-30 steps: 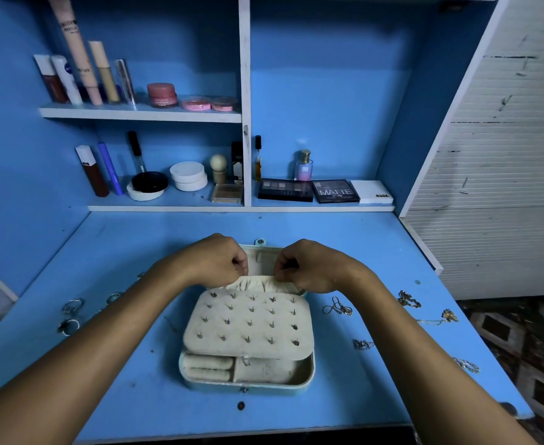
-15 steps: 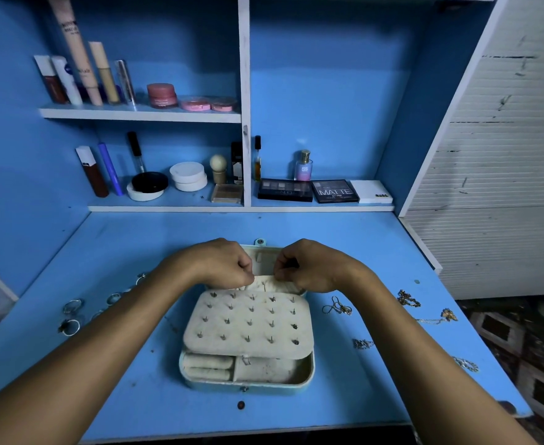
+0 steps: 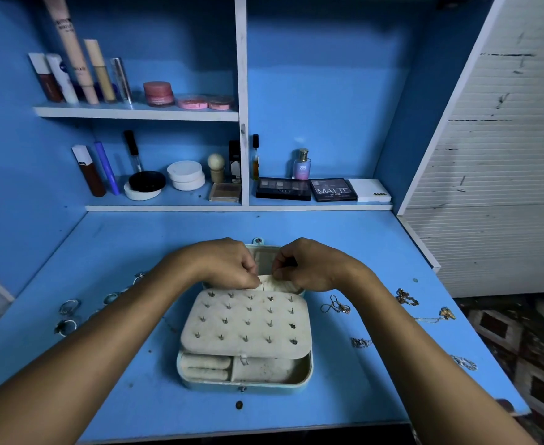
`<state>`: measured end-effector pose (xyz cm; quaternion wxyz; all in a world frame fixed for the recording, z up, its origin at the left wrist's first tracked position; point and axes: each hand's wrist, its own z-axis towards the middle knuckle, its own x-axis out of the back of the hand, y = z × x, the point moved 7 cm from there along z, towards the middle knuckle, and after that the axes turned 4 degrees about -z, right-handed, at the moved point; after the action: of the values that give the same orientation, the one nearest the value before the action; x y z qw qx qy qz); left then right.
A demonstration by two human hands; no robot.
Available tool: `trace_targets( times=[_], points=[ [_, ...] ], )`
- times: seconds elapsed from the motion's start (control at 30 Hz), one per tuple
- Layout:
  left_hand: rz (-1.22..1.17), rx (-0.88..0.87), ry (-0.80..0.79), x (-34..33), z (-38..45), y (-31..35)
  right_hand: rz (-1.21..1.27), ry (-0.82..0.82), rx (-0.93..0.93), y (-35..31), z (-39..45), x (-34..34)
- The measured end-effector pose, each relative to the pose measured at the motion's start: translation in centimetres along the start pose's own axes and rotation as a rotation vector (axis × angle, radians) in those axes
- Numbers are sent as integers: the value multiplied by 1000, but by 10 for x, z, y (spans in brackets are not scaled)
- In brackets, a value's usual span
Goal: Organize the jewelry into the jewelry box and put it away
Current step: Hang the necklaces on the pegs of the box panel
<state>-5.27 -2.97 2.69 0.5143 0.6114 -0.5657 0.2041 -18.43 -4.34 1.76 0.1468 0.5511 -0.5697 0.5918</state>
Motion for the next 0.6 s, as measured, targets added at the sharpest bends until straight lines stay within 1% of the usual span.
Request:
trace_targets(
  times=[0.13, 0.27, 0.47, 0.6],
  points=[
    [10, 4, 21, 1, 0, 2, 0, 1, -2, 0, 0, 0],
    [31, -40, 62, 4, 1, 0, -20, -4, -3, -1, 0, 1],
    [-29, -103, 58, 2, 1, -3, -49, -9, 5, -4, -2, 2],
    [-14, -110, 62, 2, 0, 2, -50, -7, -1, -4, -2, 2]
  ],
)
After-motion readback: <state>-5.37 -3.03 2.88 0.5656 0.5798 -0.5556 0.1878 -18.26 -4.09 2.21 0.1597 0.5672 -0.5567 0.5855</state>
